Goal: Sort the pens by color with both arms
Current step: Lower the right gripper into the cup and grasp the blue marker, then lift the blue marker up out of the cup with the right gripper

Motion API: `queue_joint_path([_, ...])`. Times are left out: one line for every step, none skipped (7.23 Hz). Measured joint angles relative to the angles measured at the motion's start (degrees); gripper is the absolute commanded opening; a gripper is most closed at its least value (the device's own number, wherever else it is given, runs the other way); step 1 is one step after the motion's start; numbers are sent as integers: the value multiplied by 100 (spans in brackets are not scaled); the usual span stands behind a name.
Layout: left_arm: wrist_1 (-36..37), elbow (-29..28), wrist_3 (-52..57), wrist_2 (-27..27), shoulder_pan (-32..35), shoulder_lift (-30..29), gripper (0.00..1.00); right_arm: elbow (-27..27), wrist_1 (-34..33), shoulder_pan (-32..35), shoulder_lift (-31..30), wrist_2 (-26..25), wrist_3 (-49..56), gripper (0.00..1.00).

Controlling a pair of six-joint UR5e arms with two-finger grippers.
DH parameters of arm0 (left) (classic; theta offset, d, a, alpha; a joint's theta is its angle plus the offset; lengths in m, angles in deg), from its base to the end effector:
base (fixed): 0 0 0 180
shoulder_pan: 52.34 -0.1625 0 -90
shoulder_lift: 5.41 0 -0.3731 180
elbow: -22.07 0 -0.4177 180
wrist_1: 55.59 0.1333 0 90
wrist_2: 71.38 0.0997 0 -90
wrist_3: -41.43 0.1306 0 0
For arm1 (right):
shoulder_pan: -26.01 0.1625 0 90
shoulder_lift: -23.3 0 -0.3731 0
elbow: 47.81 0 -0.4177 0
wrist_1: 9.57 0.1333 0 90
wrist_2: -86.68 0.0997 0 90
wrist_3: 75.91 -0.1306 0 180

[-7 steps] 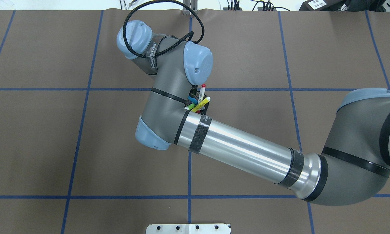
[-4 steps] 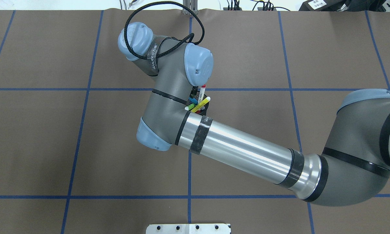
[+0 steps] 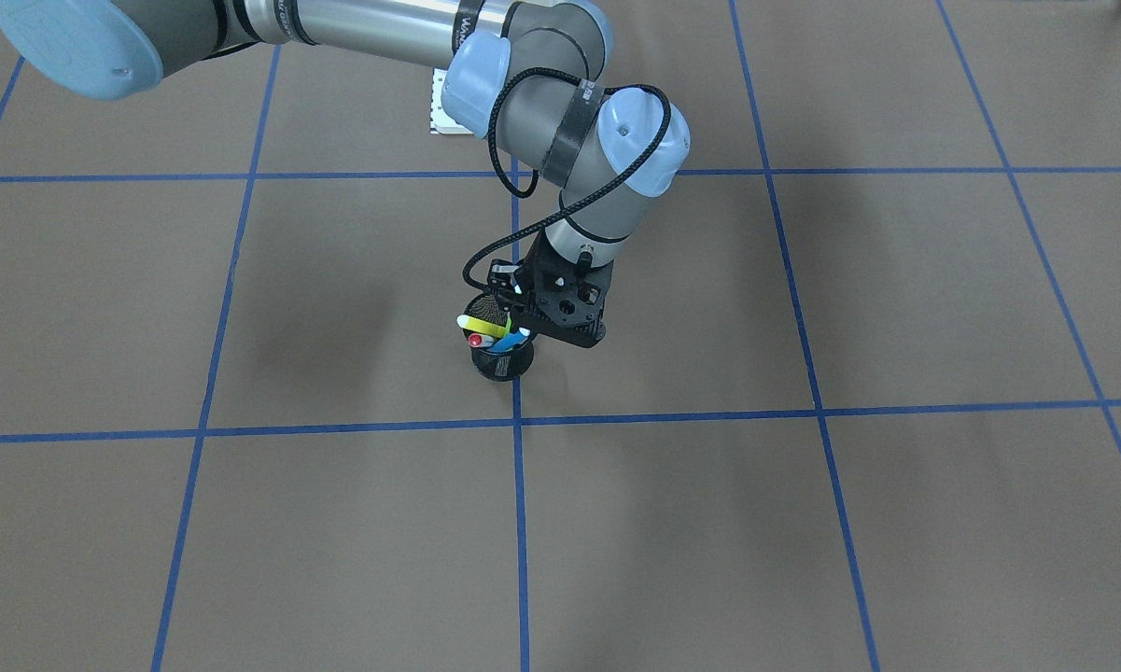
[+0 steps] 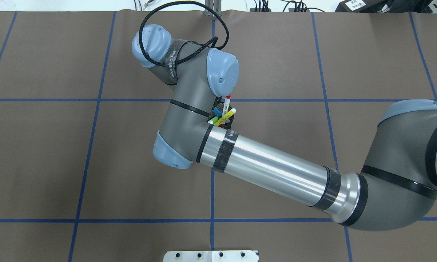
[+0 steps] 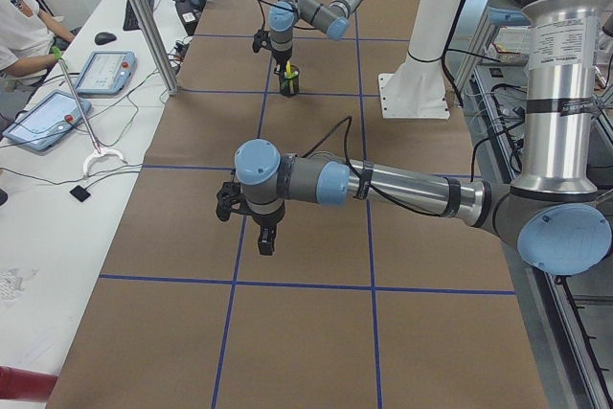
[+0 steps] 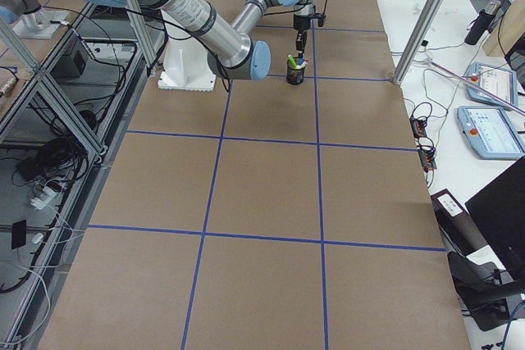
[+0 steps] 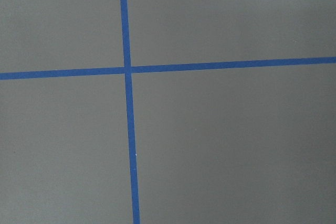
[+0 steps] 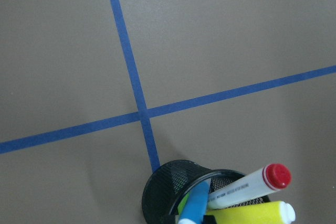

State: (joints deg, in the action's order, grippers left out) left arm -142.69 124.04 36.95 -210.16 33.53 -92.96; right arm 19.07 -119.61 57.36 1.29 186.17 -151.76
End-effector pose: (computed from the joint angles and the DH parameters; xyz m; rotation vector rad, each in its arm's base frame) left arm 0.0014 -0.5062 0.5402 0.0443 0.8561 0.0435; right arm -0.6135 -0.5046 0.0827 0.0169 -0.4631 0.2589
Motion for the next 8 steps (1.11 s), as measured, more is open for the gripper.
queue_joint_path([-2, -21, 2, 0, 0, -1, 100, 6, 1, 10, -2, -1, 7, 0])
queue_joint_path([-5, -47, 6, 0, 0, -4, 100, 37, -3, 42, 2, -8, 12, 0])
queue_joint_path([-7, -62, 8, 0, 0, -6, 100, 160, -26, 117, 12, -4, 15, 0])
queue_joint_path([-8, -67, 8, 0, 0, -7, 100, 416, -143, 222, 26, 19, 16, 0])
queue_joint_path([-8, -69, 9, 0, 0, -7, 100, 755, -403, 322, 45, 38, 18, 0])
queue_joint_path([-8, -74, 9, 0, 0, -7, 100, 1120, -701, 411, 63, 51, 20, 0])
queue_joint_path([-8, -77, 9, 0, 0, -7, 100, 1432, -900, 511, 85, 78, 19, 0])
queue_joint_path([-11, -81, 9, 0, 0, -8, 100, 1687, -958, 684, 125, 126, 13, 0])
